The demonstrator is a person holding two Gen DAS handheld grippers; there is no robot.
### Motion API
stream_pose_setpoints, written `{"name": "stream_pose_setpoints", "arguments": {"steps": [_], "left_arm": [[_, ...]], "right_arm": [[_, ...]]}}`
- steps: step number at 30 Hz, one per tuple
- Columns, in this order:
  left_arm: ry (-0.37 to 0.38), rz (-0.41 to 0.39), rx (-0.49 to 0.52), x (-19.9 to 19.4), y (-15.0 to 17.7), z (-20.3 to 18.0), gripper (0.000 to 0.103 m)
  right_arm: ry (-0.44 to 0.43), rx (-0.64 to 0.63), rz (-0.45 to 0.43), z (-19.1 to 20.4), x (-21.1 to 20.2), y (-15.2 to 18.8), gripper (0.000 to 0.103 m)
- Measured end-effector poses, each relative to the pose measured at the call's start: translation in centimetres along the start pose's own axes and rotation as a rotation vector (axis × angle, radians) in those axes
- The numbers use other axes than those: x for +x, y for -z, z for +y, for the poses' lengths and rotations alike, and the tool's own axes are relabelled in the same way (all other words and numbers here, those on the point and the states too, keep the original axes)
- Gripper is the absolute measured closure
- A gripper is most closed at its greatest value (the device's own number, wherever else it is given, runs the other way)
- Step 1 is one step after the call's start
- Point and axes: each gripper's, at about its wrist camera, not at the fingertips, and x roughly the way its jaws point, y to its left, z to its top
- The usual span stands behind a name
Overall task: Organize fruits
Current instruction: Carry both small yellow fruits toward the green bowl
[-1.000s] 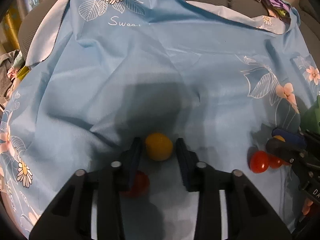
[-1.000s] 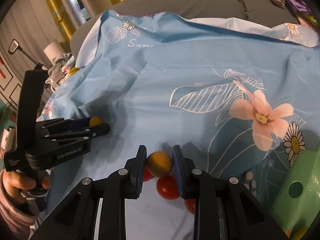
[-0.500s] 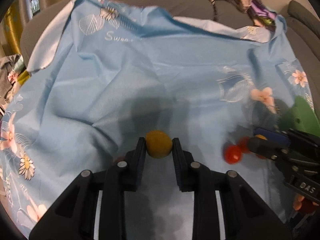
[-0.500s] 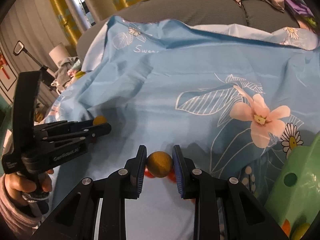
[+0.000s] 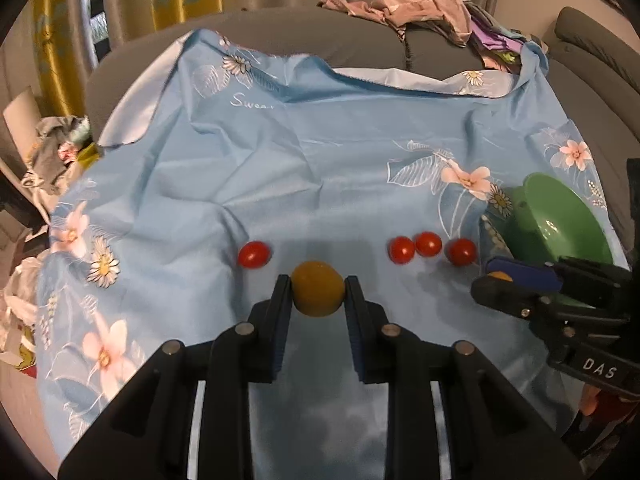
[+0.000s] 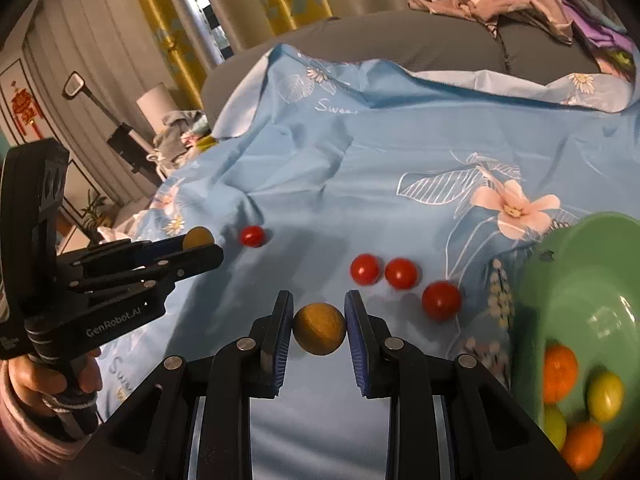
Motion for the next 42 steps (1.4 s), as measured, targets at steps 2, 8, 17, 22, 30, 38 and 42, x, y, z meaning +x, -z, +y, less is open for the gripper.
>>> {"name": "stream_pose_setpoints", "arguments": {"steps": [2,8,17,22,30,38,42], "left_arm": [[-0.003,-0.012,0.0,-0.9,0.5,-0.5,0.077],[-0.018,-0.035,0.014,-3.4,2.2,-1.9,0.077],[-0.061,-0.075,0.057,-5.7,3.0,-4.1,0.077],[-0.075,-0.097,0.081,-6.4,2.9,-5.2,0.077],[-0.071,-0.118,0.145,-6.6,1.7,-7.9,0.077],[-0.022,-0.13,0.235,-5.3,-0.3,-12.1,0.077],[0.01,-0.12,0.291,-3.9,-1.3,-14.6,0.077]], "right_arm": [[0.002,-0.009,-0.004,0.5,-0.9,0.5,0.074],[-0.001,-0.015,-0.008,1.3,-3.1,2.3,0.074],[-0.003,-0.008,-0.045,1.3,-5.8,3.3,0.074],[-0.004,-0.002,-0.075,0.9,-7.1,3.5,0.074],[0.015,0.036,-0.131,-1.1,-9.0,3.7,0.074],[0.067,0.112,-0.176,-5.0,-10.7,4.0,0.074],[0.099,0.155,-0.19,-7.2,-11.3,4.3,0.074]]}}
